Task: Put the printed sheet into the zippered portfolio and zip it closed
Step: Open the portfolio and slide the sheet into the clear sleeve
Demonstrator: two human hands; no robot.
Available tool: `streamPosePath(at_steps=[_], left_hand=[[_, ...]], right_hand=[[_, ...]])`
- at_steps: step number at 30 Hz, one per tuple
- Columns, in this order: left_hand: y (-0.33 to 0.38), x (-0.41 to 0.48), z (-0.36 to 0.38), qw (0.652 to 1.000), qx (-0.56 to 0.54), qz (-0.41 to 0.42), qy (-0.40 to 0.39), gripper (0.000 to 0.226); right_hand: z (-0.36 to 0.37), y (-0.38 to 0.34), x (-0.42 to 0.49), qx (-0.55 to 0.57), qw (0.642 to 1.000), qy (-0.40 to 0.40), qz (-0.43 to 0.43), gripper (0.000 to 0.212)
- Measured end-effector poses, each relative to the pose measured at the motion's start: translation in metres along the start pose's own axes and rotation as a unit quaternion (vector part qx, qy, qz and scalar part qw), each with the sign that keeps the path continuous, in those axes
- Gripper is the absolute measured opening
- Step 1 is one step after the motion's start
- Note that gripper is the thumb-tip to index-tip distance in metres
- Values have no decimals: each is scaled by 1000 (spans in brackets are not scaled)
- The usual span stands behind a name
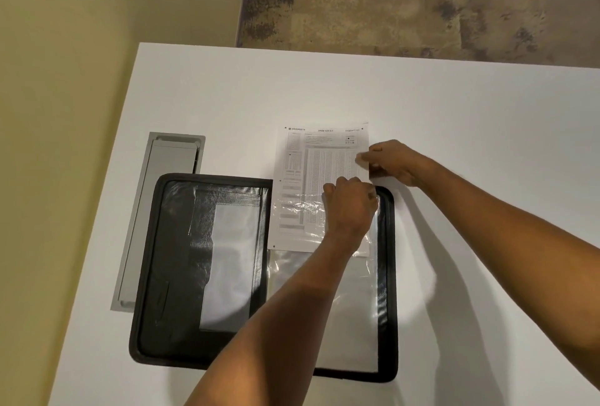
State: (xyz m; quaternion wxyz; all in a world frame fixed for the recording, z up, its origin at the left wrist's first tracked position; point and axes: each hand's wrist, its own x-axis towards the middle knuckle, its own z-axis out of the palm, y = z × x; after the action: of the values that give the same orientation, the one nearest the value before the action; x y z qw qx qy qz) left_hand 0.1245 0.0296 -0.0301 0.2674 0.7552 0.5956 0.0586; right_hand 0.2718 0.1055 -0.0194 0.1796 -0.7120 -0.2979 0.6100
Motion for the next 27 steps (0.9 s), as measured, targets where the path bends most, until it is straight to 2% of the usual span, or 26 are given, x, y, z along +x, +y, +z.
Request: streamPosePath(at_steps=[3, 6, 12, 16, 19, 21, 23, 27], left_hand=[[2, 0, 1, 1000, -2, -5, 7, 20], [1, 0, 1, 1000, -3, 3, 12, 17], [1, 2, 2, 1000, 3, 6, 16, 16], [0, 2, 7, 1000, 3, -6, 8, 16], [-1, 3, 10, 999, 32, -11, -4, 15], [-1, 3, 11, 999, 33, -12, -9, 16], [-1, 1, 9, 1000, 29, -5, -3, 14], [2, -2, 3, 1000, 12, -5, 5, 14]], right_hand=[[-1, -12, 8, 61, 997, 56, -13, 16], [-5, -15, 10, 57, 996, 72, -8, 8], [-8, 1, -1, 33, 999, 25, -12, 2], [-5, 17, -17, -6, 999, -24, -27, 18], [-5, 28, -23, -56, 996, -62, -16, 13], [-6, 29, -25, -84, 994, -75, -12, 18], [-5, 25, -24, -72, 995, -72, -25, 19], [-2, 9, -17, -48, 994, -11, -96, 17]])
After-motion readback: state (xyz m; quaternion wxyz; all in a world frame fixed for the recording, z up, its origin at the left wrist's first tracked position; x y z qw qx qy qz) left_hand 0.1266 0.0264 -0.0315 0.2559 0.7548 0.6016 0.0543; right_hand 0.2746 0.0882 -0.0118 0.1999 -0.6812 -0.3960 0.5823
